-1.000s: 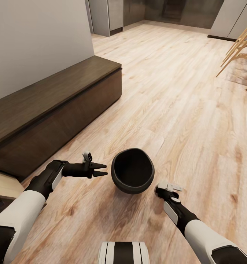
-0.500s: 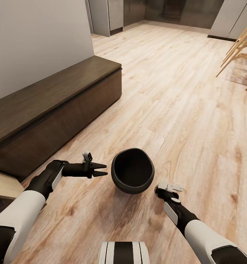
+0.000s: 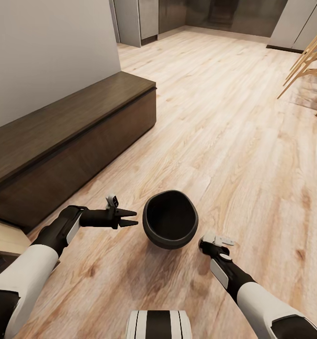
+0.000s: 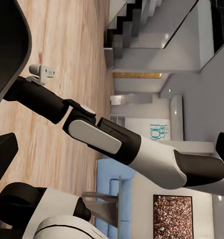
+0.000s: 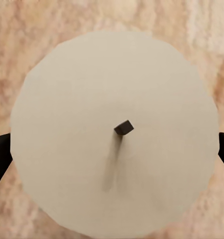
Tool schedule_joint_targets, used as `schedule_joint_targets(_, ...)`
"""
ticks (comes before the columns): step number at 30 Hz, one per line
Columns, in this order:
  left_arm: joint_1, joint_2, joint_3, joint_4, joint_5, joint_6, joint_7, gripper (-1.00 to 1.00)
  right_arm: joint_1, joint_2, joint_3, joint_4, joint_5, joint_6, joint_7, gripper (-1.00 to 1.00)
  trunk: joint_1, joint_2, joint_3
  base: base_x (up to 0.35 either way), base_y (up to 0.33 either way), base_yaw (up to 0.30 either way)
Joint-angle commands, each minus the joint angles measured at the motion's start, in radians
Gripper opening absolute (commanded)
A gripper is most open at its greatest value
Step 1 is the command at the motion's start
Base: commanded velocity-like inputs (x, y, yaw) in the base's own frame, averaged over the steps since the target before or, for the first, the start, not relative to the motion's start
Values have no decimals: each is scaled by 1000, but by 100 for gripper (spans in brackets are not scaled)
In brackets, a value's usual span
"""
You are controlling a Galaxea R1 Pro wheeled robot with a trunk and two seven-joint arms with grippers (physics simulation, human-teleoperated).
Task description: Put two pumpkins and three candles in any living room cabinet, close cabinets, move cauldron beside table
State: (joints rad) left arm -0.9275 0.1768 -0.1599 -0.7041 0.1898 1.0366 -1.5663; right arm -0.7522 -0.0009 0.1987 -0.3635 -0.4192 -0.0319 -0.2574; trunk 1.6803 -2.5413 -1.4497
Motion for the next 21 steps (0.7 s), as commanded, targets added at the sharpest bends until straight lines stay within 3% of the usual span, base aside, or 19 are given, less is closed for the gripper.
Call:
schedule_joint_targets(1, -1, 1, -4, 0, 2, 11, -5, 100, 0, -1, 8, 0, -10, -3, -6, -100, 0, 0, -1, 0, 0, 0)
schedule_joint_targets(4, -1, 1, -4, 0, 2, 11, -5, 100, -1, -1, 8, 0, -10, -3, -6, -100, 0, 0, -1, 0, 0, 0)
schedule_joint_targets(21, -1, 2, -4, 1, 2, 11, -5, 100, -6, -17, 4, 1, -14, -2, -11, -100, -8, 4, 65, 0, 0, 0)
